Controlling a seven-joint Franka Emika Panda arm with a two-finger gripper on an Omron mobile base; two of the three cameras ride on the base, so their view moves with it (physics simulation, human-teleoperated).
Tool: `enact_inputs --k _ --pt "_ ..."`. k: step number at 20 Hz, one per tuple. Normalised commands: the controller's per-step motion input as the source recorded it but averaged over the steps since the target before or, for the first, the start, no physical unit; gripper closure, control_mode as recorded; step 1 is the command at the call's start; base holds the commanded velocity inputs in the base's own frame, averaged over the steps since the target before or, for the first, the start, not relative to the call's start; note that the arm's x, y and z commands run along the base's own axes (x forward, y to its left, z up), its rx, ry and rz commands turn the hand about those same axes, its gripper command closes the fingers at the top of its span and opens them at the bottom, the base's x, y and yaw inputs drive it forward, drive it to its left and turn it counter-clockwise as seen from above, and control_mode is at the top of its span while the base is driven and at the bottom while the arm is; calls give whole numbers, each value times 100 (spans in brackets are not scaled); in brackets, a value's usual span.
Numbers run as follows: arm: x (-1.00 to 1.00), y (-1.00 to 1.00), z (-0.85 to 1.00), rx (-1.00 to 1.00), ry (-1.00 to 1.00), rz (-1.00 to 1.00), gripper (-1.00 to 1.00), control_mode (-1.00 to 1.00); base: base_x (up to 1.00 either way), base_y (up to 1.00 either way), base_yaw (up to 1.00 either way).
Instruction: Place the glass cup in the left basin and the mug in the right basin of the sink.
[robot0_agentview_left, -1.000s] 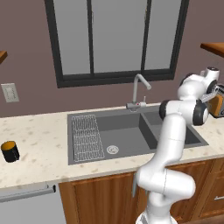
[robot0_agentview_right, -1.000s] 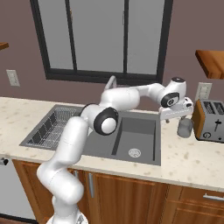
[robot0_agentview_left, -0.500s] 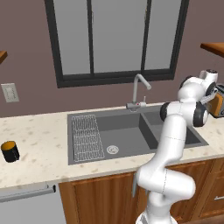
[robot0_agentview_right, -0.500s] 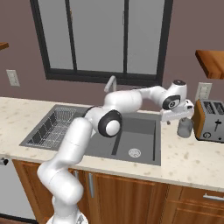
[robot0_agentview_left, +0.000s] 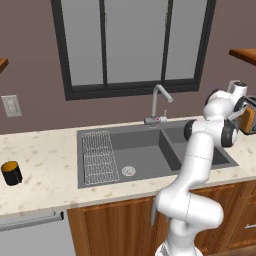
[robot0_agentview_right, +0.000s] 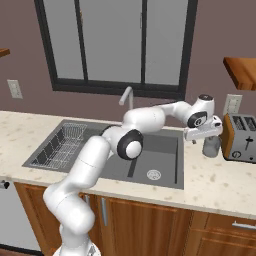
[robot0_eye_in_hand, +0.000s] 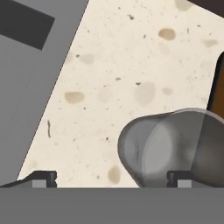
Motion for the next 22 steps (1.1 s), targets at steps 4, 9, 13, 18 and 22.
enact_inputs --k 4,9,13,18,22 --pt "14 -14 -10 0 0 0 -100 -100 0 0 0" --pt "13 -14 -11 0 0 0 -100 -100 0 0 0" --pt "10 -8 -11 0 0 0 -100 -100 0 0 0" --pt "2 2 -13 0 1 0 100 -100 0 0 0" --pt "-6 10 -7 0 7 0 100 -100 0 0 0"
